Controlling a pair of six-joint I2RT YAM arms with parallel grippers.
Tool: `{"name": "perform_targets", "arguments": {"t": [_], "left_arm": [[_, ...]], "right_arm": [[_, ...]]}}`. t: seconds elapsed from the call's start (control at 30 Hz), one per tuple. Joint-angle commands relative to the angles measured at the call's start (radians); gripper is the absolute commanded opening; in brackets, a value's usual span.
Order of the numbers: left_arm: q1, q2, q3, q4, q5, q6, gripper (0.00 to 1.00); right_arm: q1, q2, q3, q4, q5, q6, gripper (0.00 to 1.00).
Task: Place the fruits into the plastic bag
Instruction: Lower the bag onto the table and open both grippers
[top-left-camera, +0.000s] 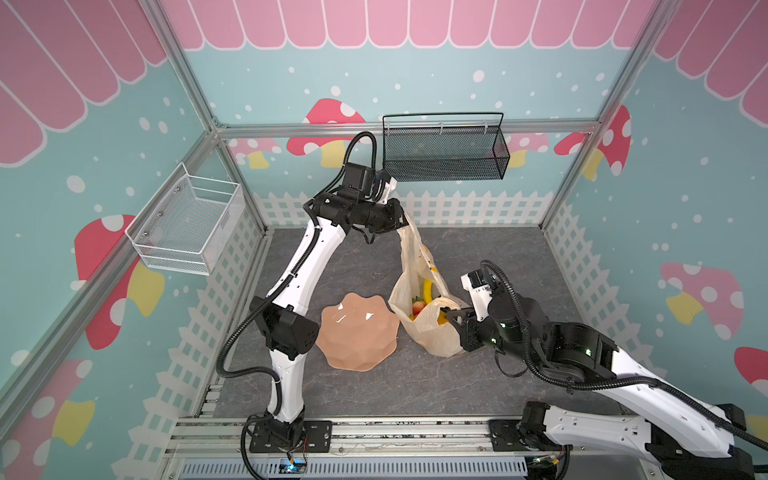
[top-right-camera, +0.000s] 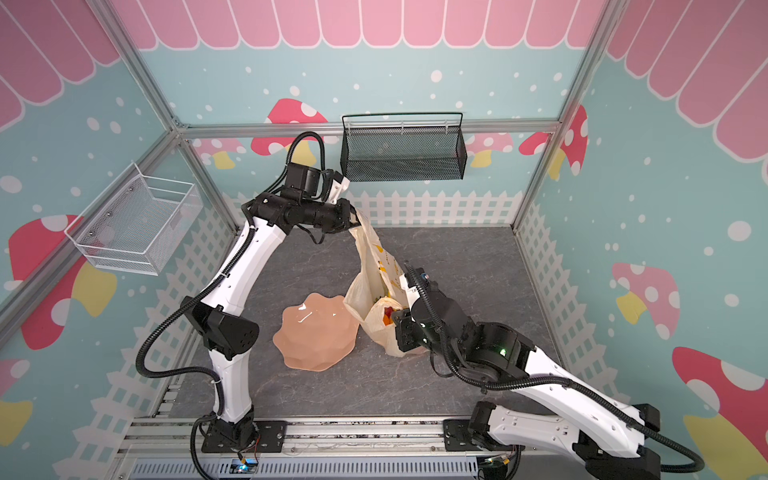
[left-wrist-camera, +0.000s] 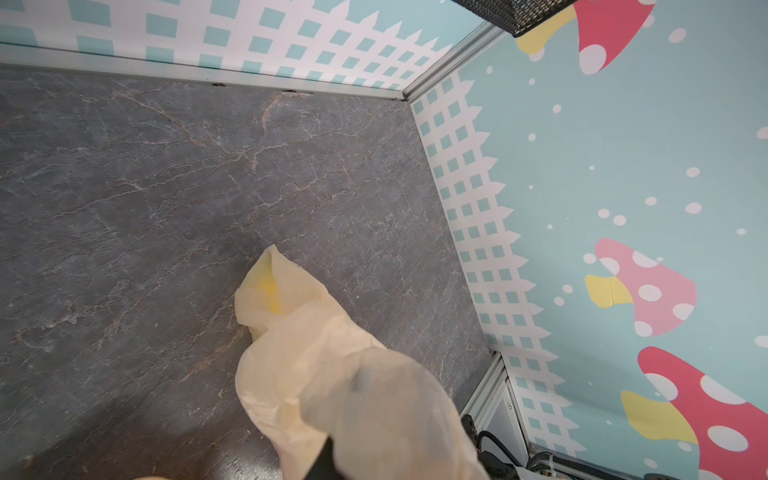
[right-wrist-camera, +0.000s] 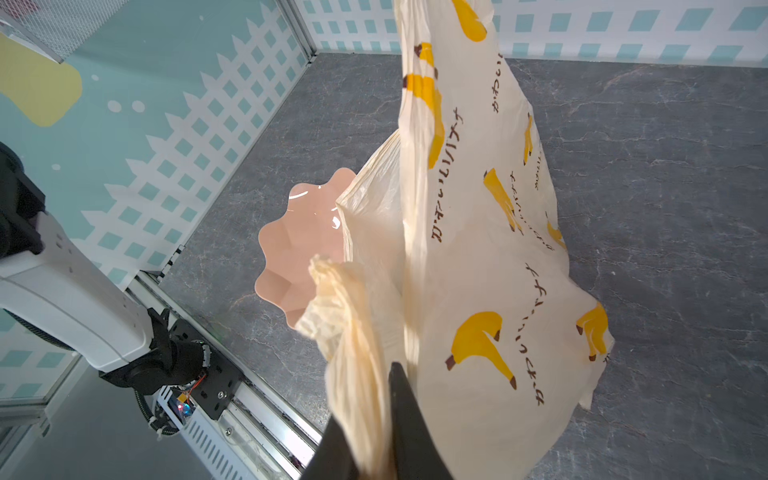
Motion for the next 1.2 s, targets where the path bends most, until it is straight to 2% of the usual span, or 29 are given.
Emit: {"name": "perform_targets", "arguments": {"t": [0.0, 0.07, 0.17, 0.33, 0.4, 0.5, 0.57, 0.6, 0.77, 0.9, 1.0, 1.17], "left_arm": [[0.007, -0.017, -0.002, -0.009, -0.020, 0.025, 0.41], [0.011, -0.033, -0.011, -0.009, -0.033, 0.025, 0.50], [0.022, -0.062, -0.032, -0.005, -0.051, 0.024, 0.59], [0.047, -0.122, -0.097, -0.001, -0.078, 0.013, 0.73], [0.058, -0.152, -0.142, -0.002, -0.106, 0.012, 0.90], [0.091, -0.201, -0.219, 0.003, -0.142, -0.014, 0.92], [0.119, -0.229, -0.269, 0.031, -0.087, -0.039, 0.94], [0.126, -0.241, -0.282, 0.038, -0.065, -0.040, 0.99], [0.149, -0.344, -0.398, 0.038, -0.036, 0.021, 0.99], [0.202, -0.432, -0.516, 0.085, -0.035, 0.012, 0.99], [0.233, -0.472, -0.576, 0.097, -0.003, 0.026, 0.99], [0.295, -0.556, -0.669, 0.098, -0.008, 0.061, 0.99]], "right_arm": [[-0.002, -0.037, -0.007, 0.032, -0.002, 0.019, 0.26], [-0.002, -0.049, -0.015, 0.035, -0.004, 0.019, 0.32], [-0.001, -0.057, -0.025, 0.034, -0.007, 0.019, 0.42], [-0.001, -0.068, -0.018, 0.031, 0.004, 0.023, 0.66], [-0.002, -0.082, -0.015, 0.030, 0.017, 0.027, 0.73], [-0.003, -0.099, -0.010, 0.031, 0.031, 0.025, 0.81], [-0.001, -0.103, -0.001, 0.032, 0.039, 0.020, 0.82], [-0.001, -0.105, 0.004, 0.033, 0.044, 0.019, 0.84], [-0.002, -0.101, 0.036, 0.030, 0.079, 0.012, 0.90], [-0.001, -0.096, 0.051, 0.008, 0.116, 0.018, 0.94], [-0.002, -0.107, 0.055, -0.010, 0.156, 0.044, 0.98], [-0.001, -0.112, 0.086, -0.075, 0.229, 0.125, 1.00]]}}
